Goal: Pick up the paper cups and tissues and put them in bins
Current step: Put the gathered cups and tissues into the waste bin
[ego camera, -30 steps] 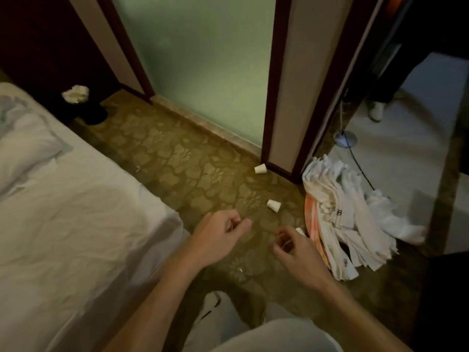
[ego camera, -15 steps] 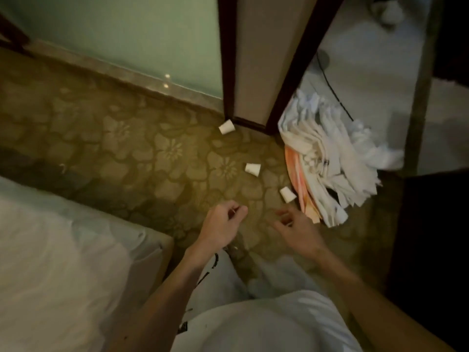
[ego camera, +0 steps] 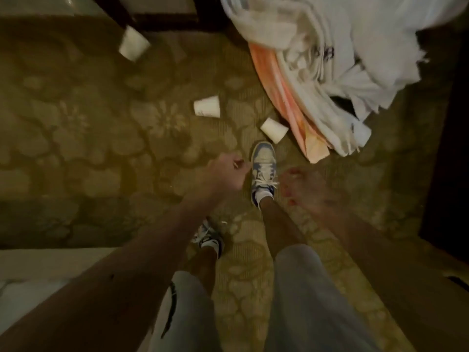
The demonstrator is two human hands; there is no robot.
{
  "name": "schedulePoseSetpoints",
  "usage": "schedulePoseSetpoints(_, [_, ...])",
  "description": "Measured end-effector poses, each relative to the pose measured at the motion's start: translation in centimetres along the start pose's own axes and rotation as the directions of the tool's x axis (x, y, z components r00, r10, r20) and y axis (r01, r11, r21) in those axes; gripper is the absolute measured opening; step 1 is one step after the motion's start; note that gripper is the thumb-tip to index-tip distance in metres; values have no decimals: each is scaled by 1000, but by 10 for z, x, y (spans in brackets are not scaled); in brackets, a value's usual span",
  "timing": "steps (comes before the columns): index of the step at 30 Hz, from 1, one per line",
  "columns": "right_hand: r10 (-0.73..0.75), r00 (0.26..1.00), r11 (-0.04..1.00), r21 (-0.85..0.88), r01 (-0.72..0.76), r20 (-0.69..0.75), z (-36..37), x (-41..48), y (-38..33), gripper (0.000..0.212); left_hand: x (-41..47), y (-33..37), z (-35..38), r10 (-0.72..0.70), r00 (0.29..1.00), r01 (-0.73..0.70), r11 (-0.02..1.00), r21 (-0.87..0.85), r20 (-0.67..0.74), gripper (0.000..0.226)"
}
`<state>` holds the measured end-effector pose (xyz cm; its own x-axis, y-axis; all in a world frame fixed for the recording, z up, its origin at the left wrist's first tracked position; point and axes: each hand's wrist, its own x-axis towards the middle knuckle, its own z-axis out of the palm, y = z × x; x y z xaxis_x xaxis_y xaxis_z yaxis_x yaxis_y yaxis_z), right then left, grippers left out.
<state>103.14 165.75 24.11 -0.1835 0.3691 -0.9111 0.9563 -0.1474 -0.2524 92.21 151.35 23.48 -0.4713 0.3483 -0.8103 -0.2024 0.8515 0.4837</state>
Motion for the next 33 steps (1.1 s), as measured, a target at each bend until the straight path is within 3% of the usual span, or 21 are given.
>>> schedulePoseSetpoints(2, [16,1000,1000,-5,-16,10,-6,51,4,7,49,-8,30,-24,999,23,999,36,34,19])
schedulePoseSetpoints(6, [45,999,998,-40,-44,27,-7,137,14,20,132,-26,83,-85,993,74,988,133,77,21])
schedulePoseSetpoints(9, [100,992,993,-64,-95,75,0,188,18,11,181,-33,108,-96,991,81,984,160,90,23])
schedulePoseSetpoints(14, [142,990,987,80,-143,17,14,259,16,17,251,-33,123,-133,987,140,987,-84,87,9])
schedulePoseSetpoints(18, [163,986,978,138,-157,-39,22,298,18,41,292,-41,136,-158,985,165,977,-132,63,45])
schedulePoseSetpoints(22, [162,986,977,132,-165,31,27,317,19,38,310,-48,146,-129,989,144,962,-230,78,49])
schedulePoseSetpoints(27, [98,995,994,50,-99,27,29,315,13,35,307,-51,137,-240,970,235,897,-375,34,59])
schedulePoseSetpoints(30, [72,997,997,5,-72,40,27,304,1,38,291,-60,110,-142,990,134,953,-270,-10,44])
schedulePoseSetpoints(33, [-63,997,982,-174,71,54,24,293,-19,37,276,-65,68,9,987,-16,999,-42,-159,37])
